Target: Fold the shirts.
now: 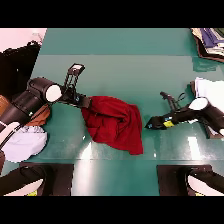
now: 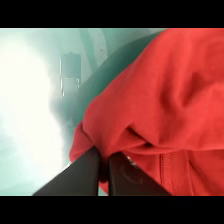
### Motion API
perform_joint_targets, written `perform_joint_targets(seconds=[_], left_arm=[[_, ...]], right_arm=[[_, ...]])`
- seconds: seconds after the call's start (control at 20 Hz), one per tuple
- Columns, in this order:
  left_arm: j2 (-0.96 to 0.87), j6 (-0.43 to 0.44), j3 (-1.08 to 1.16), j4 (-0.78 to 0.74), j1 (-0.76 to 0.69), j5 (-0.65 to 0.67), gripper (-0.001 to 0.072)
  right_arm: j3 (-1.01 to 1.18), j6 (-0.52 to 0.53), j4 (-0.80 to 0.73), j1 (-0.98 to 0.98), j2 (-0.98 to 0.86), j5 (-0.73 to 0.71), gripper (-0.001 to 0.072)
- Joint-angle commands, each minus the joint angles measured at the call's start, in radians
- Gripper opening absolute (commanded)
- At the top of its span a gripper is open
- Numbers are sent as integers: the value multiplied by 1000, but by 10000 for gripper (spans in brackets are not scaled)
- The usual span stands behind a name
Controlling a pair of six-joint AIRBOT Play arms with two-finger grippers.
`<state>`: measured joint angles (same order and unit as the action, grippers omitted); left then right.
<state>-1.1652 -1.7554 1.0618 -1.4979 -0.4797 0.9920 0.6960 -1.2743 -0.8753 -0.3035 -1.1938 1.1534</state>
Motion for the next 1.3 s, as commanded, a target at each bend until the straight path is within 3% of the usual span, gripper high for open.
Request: perform_joint_targets(seconds=[0.0,0.15,0.2,0.25,0.3,0.35,0.5,0.7,1.0,1.15,1.25], left_arm=[[0,1,3,-3,0,19,29],[0,1,3,-3,0,21,29],[0,1,3,-3,0,21,29],[0,1,3,-2,0,22,29],[0,1,3,-2,0,23,29],[0,1,3,-2,0,24,29],[11,1,50,-51,0,64,28],[144,13,285,-161,0,90,28],[273,139,631,-7,0,95,28],[272,193,668,68,0,121,28],[256,192,643,74,-1,214,28]], right_arm=[[19,0,18,-90,-109,-132,315],[77,0,18,-128,-175,-174,270],[92,0,18,-134,-192,-174,181],[106,1,17,-135,-205,-175,168],[114,1,16,-135,-214,-177,109],[121,16,14,-135,-216,-182,15],[175,26,-55,-110,-164,-171,14],[404,17,-165,23,37,-87,13],[809,18,-174,161,237,-19,13],[905,18,-173,166,258,10,14],[916,13,-173,164,249,72,13]])
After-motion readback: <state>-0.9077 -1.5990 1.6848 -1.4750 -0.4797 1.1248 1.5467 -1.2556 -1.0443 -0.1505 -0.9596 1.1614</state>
